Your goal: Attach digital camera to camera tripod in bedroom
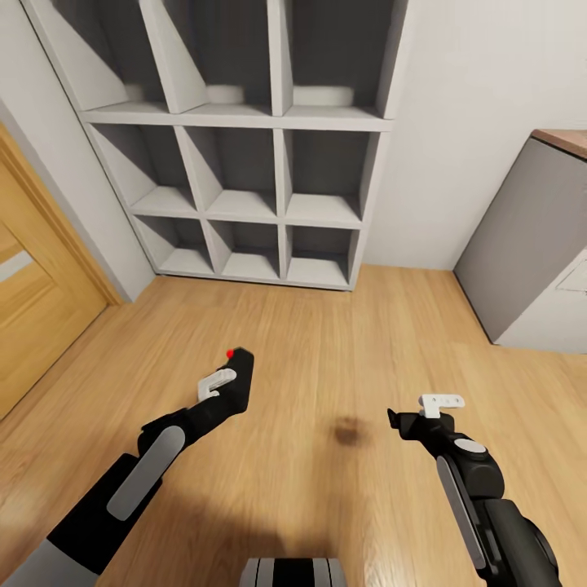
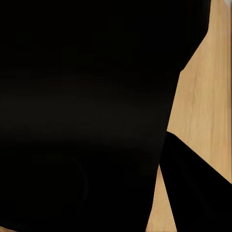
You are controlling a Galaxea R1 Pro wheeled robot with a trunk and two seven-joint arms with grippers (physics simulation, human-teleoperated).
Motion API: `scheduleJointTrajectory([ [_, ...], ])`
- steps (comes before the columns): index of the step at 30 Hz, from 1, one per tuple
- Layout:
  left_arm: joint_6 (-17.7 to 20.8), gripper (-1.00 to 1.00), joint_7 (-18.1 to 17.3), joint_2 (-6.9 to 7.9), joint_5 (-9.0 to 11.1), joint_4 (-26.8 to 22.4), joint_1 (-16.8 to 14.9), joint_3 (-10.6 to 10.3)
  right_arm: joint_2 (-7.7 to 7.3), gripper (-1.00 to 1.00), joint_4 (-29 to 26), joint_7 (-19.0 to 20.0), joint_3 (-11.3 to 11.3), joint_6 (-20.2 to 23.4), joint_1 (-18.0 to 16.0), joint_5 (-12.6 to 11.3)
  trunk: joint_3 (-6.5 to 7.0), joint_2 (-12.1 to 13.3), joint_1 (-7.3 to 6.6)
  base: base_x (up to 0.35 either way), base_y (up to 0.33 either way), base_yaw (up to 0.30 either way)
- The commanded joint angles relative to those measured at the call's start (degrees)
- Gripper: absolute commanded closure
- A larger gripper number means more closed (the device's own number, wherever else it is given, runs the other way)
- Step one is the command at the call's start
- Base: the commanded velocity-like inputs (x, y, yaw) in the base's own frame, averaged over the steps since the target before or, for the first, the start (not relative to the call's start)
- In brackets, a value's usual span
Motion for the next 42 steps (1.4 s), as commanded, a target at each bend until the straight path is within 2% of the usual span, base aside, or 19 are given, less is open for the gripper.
scheduleJointTrajectory([
  [1,0.0,1.0,0.4,0.06,0.5,-0.1,0.0,-0.1,-0.06,-1.0,-0.1,-0.3,0.1,0.3,0.0,-0.2,0.18,0.0,-0.03,0.0,0.0,0.0],
  [7,0.0,1.0,-2.1,0.22,0.5,-0.1,0.0,-0.3,-0.26,-1.0,-0.1,-0.3,0.1,0.2,-0.1,-0.2,1.51,0.1,-0.19,0.0,0.0,0.0],
  [10,0.0,1.0,-5.2,0.37,0.6,0.0,0.0,-0.3,-0.29,-1.0,-0.1,-0.3,0.1,0.1,-0.1,-0.2,2.18,0.1,-0.27,0.0,0.0,0.0],
  [12,0.0,1.0,-10.3,0.48,0.6,0.2,0.0,-0.2,-0.31,-1.0,-0.1,-0.3,0.1,0.1,-0.1,-0.2,2.62,0.1,-0.32,0.0,0.0,0.0],
  [14,0.0,1.0,-13.1,0.69,0.7,0.4,0.0,-0.2,-0.34,-1.0,-0.1,-0.3,0.1,0.1,-0.1,-0.2,3.06,0.2,-0.37,0.0,0.0,0.0],
  [20,0.2,1.0,-18.7,1.86,1.5,0.8,0.0,-0.2,-0.37,-1.0,-0.1,-0.3,0.0,0.1,-0.1,-0.2,4.39,0.3,-0.52,0.0,0.0,0.0],
  [24,0.5,1.0,-25.2,2.92,3.1,1.0,0.0,-0.2,-0.38,-1.0,-0.1,-0.3,0.0,0.1,-0.1,-0.2,5.28,0.3,-0.63,0.0,0.0,0.0],
  [26,0.8,1.0,-30.7,3.42,4.2,1.9,0.0,0.0,-0.4,-1.0,-0.1,-0.3,0.0,0.1,-0.1,-0.2,5.72,0.3,-0.68,0.0,0.0,0.0],
  [28,0.8,1.0,-32.9,3.67,4.5,2.5,0.0,0.2,-0.4,-1.0,-0.1,-0.3,0.0,0.1,-0.1,-0.2,6.17,0.4,-0.73,0.0,0.0,0.0],
  [29,0.9,1.0,-35.1,3.93,4.8,3.3,0.0,0.7,-0.36,-1.0,-0.1,-0.3,0.0,0.1,0.0,-0.2,6.39,0.4,-0.76,0.0,0.0,0.0],
  [34,1.0,1.0,-37.2,4.16,5.1,4.9,0.0,1.9,-0.32,-1.0,-0.1,-0.3,0.1,0.1,0.0,-0.2,7.49,0.4,-0.88,0.0,0.0,0.0],
  [42,0.8,1.0,-37.7,4.16,5.0,5.3,0.0,2.3,-0.17,-1.0,-0.1,-0.2,0.2,0.1,0.0,-0.2,9.27,0.5,-1.09,0.0,0.0,0.0],
])
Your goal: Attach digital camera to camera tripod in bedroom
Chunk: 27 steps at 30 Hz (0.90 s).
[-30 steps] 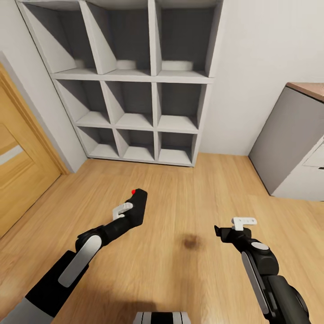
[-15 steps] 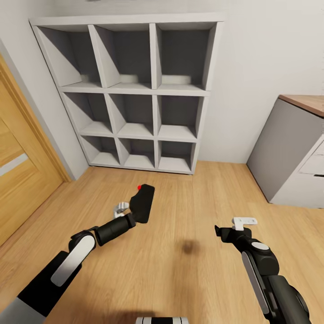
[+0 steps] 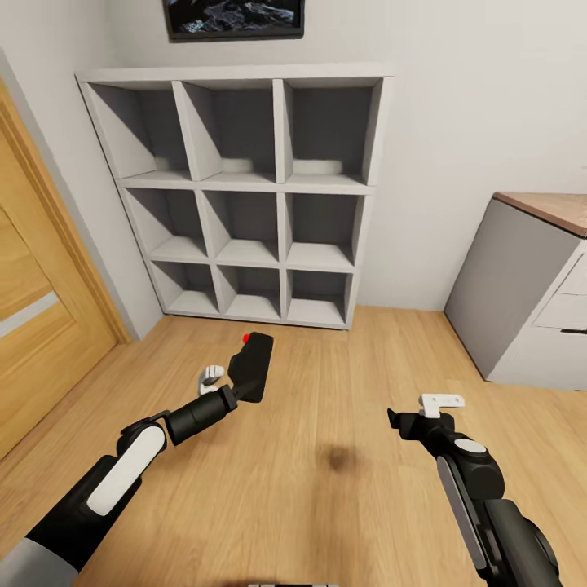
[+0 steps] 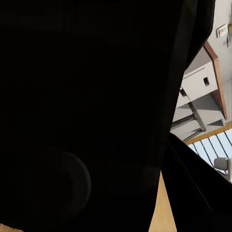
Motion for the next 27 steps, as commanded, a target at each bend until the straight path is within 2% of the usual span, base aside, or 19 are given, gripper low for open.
scheduleJointTrajectory([
  [1,0.2,1.0,-0.1,0.05,0.4,-0.1,0.0,-0.1,-0.02,-1.0,-0.1,-0.3,0.1,0.3,0.0,-0.2,0.18,0.0,-0.03,0.0,0.0,0.0],
  [27,0.1,1.0,0.0,-0.27,0.0,-0.4,0.0,-0.1,-0.15,-1.0,-0.1,-0.3,0.0,0.5,-0.1,-0.2,5.94,0.3,-0.7,0.0,0.0,0.0],
])
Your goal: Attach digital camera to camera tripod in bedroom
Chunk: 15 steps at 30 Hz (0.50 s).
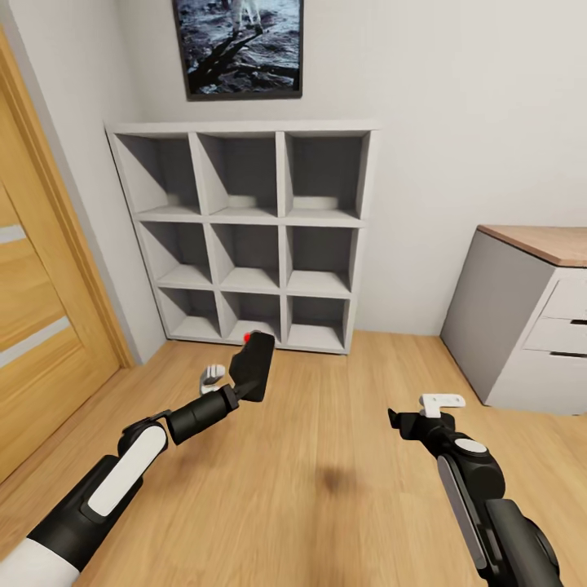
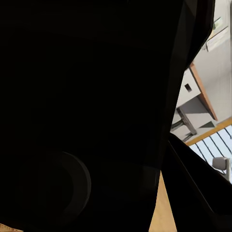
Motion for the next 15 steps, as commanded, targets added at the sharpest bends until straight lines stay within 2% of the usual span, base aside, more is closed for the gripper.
scheduleJointTrajectory([
  [1,0.1,1.0,-0.1,0.01,0.3,0.0,0.0,-0.1,-0.06,-1.0,-0.1,-0.3,0.1,0.3,0.0,-0.2,0.17,0.0,-0.03,0.0,0.0,0.0],
  [15,-0.1,1.0,0.5,-0.04,0.1,-0.1,0.0,-0.1,-0.13,-1.0,-0.1,-0.3,0.0,0.2,0.0,-0.2,3.28,0.2,-0.4,0.0,0.0,0.0],
])
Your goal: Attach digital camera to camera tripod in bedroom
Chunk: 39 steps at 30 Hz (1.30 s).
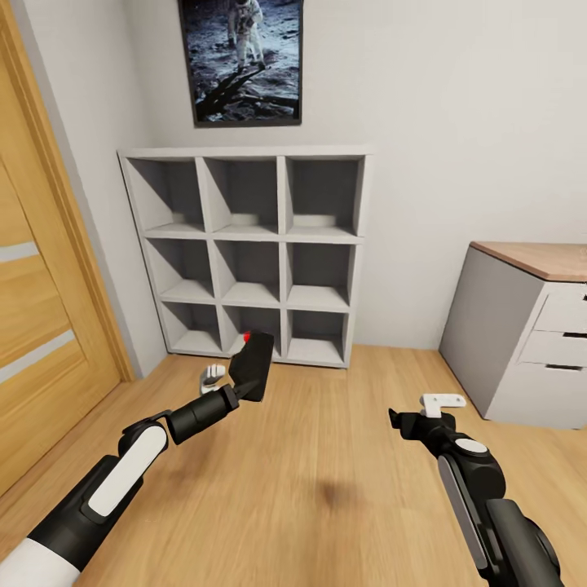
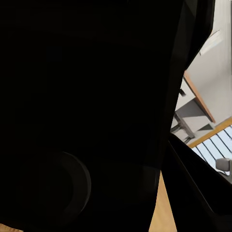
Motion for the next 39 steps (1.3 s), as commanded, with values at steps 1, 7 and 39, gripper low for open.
scheduleJointTrajectory([
  [1,0.2,1.0,-0.1,0.03,0.4,0.0,0.0,-0.1,-0.02,-1.0,-0.1,-0.3,0.0,0.3,0.0,-0.2,0.17,0.0,-0.03,0.0,0.0,0.0],
  [7,0.2,1.0,0.0,0.01,0.3,-0.1,0.0,-0.1,-0.02,-1.0,-0.1,-0.3,-0.1,0.3,0.0,-0.2,1.5,0.1,-0.19,0.0,0.0,0.0],
  [39,-0.1,1.0,-0.1,0.27,0.3,-0.1,0.0,0.0,0.24,-1.0,-0.1,-0.5,-0.4,0.1,0.0,-0.2,7.75,8.3,-4.89,0.0,0.0,0.0],
])
